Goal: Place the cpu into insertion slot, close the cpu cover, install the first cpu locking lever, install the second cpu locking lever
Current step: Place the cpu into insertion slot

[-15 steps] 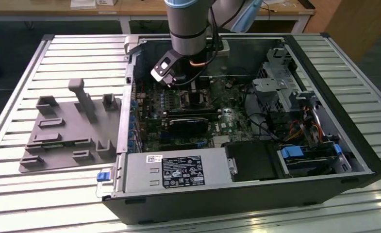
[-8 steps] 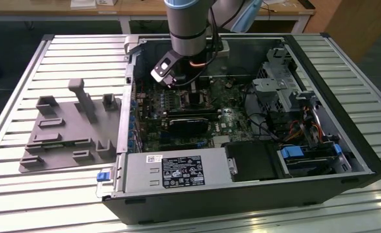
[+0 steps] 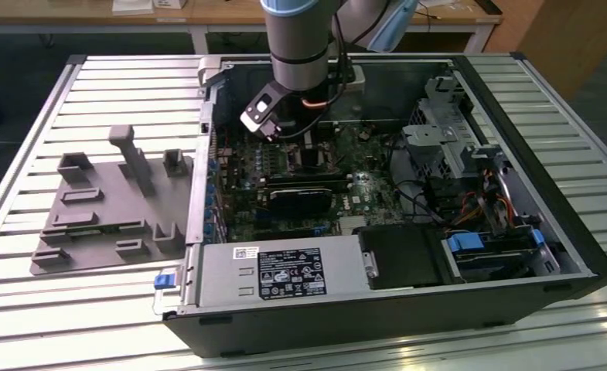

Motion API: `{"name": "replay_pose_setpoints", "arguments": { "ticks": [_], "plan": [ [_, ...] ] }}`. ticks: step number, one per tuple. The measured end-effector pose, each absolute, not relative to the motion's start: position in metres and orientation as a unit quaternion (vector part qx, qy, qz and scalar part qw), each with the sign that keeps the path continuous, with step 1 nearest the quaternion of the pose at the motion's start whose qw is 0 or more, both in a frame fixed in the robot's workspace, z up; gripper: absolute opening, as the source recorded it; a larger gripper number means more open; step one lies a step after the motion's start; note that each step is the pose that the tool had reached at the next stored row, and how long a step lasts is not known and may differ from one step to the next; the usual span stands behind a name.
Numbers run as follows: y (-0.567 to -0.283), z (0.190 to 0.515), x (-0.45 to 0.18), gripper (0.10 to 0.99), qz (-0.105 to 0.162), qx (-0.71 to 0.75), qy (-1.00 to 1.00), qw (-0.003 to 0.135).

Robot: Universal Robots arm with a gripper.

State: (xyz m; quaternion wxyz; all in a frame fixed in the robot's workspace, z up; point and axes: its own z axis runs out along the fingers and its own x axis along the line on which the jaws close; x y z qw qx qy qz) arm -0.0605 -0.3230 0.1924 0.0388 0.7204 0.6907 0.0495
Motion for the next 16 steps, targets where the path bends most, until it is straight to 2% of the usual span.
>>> {"name": "replay_pose_setpoints", "arguments": {
  "ticks": [11,13,14,16],
  "plan": [
    [-0.3229,0.1908,-0.0604,0.537,0.05,0.721,0.69,0.039],
    [-0.3229,0.1909,-0.0604,0.549,0.05,0.721,0.69,0.039],
    [-0.323,0.191,-0.0604,0.612,0.05,0.721,0.69,0.039],
    [-0.323,0.1911,-0.0605,0.612,0.05,0.721,0.69,0.039]
  ]
}}
